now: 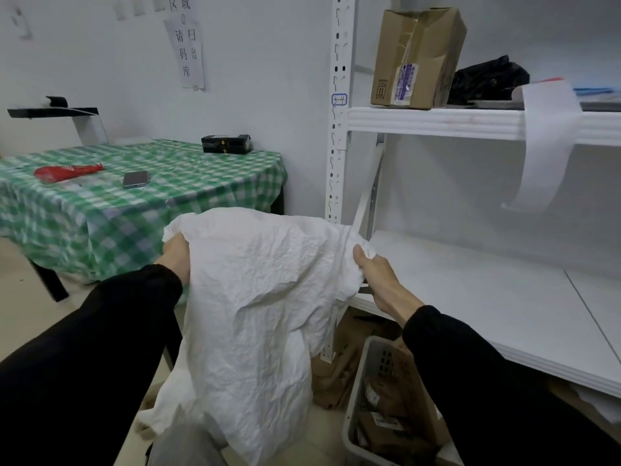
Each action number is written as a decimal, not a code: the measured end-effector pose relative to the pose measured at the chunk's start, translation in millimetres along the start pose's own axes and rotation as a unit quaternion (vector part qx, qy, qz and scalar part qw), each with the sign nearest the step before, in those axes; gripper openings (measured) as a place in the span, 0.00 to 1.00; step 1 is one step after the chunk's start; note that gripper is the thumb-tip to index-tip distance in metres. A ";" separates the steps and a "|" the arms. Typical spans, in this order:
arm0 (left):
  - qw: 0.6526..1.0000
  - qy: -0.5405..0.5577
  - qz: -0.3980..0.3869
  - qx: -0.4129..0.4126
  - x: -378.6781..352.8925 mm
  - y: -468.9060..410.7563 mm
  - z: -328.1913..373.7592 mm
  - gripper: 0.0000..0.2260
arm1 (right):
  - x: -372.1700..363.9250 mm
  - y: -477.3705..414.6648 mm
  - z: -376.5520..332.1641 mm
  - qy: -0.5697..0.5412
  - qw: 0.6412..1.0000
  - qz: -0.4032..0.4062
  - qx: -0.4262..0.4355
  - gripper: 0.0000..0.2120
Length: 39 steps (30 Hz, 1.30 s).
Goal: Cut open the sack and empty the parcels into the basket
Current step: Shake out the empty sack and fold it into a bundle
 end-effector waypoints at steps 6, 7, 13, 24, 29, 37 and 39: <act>0.967 0.118 -0.217 0.060 -31.0 32.4 18.5 0.10 | -0.3 -4.2 -9.2 -0.046 0.981 -0.178 0.058 0.38; 0.960 0.115 -0.247 0.071 -31.4 26.8 16.0 0.16 | -0.6 -4.6 -10.0 -0.015 0.983 -0.169 0.073 0.39; 0.949 -0.084 -0.302 0.027 -56.5 50.4 5.6 0.18 | 2.5 -14.2 -17.6 0.027 0.989 -0.054 0.137 0.29; 0.952 -0.257 -0.047 -0.162 8.2 45.1 17.5 0.22 | 74.9 -21.9 -41.5 -0.004 0.979 0.180 0.094 0.15; 0.985 -0.108 -0.130 -0.040 -4.9 51.9 29.6 0.22 | 80.6 -22.8 -45.5 -0.100 0.983 0.145 0.044 0.17; 0.953 -0.249 -0.172 -0.026 5.3 41.3 38.9 0.21 | 101.8 -22.3 -46.6 -0.143 0.979 0.145 0.007 0.21; 0.941 -0.300 -0.131 -0.084 6.5 41.7 32.8 0.19 | 103.3 -21.4 -44.9 -0.145 0.973 0.180 0.014 0.16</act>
Point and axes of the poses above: each hand's wrist, its own y-axis away from the middle knuckle, its own x-axis out of the back of the hand, z = x × y, the point moved 2 cm from there along -y, towards the middle knuckle, and after that the axes turned 7 degrees about -z, right-handed, at the moved point
